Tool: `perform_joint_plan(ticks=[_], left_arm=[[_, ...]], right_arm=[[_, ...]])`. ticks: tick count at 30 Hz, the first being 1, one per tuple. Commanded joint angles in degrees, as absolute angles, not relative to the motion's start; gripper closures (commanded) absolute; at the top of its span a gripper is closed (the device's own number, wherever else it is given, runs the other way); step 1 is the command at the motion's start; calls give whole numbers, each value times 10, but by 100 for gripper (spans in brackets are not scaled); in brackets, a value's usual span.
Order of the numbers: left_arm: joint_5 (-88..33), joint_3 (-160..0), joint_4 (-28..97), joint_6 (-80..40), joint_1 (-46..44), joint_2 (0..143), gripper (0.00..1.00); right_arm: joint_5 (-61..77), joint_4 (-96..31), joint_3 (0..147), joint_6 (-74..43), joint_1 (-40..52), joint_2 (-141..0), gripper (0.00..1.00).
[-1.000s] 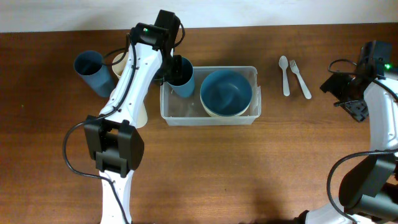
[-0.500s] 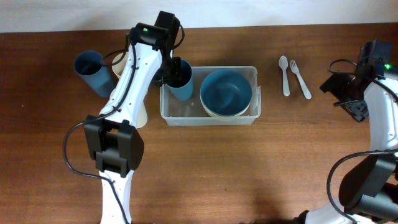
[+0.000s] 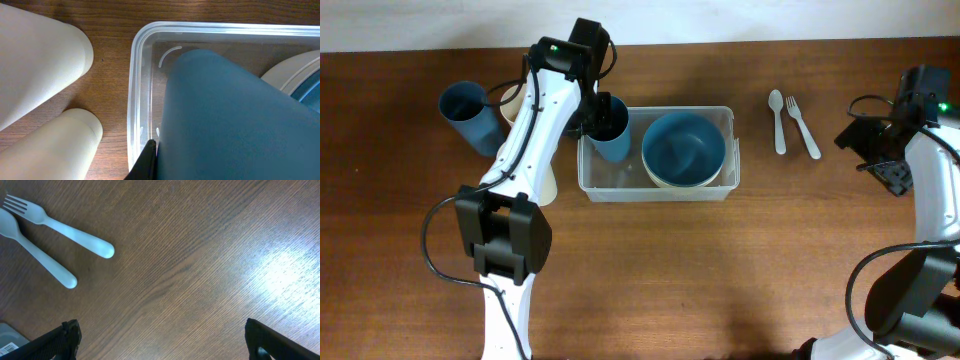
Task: Pack container
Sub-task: 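Lower the blue cup into the container's left end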
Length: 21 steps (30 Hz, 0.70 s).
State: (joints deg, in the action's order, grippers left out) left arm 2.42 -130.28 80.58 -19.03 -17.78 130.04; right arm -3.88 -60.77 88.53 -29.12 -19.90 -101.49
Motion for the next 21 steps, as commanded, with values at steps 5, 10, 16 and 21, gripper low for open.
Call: perform_joint_plan(ticks=[5,10,16,21], left_arm=[[32,-1304,806,-183,-176,1317,98],[28,-1304,807,-183,-176,1324,99],[28,-1304,806,-183,-176,1324,98],[28,-1304,806,-183,-176,1324,86]], right_arm=[[-50,-606,881,-291,-200,-1015,1],[-50,-606,881,-291,-200,-1015,1],[-50,-606,881,-291,-200,-1015,1],[-50,-606,881,-291,-200,-1015,1]])
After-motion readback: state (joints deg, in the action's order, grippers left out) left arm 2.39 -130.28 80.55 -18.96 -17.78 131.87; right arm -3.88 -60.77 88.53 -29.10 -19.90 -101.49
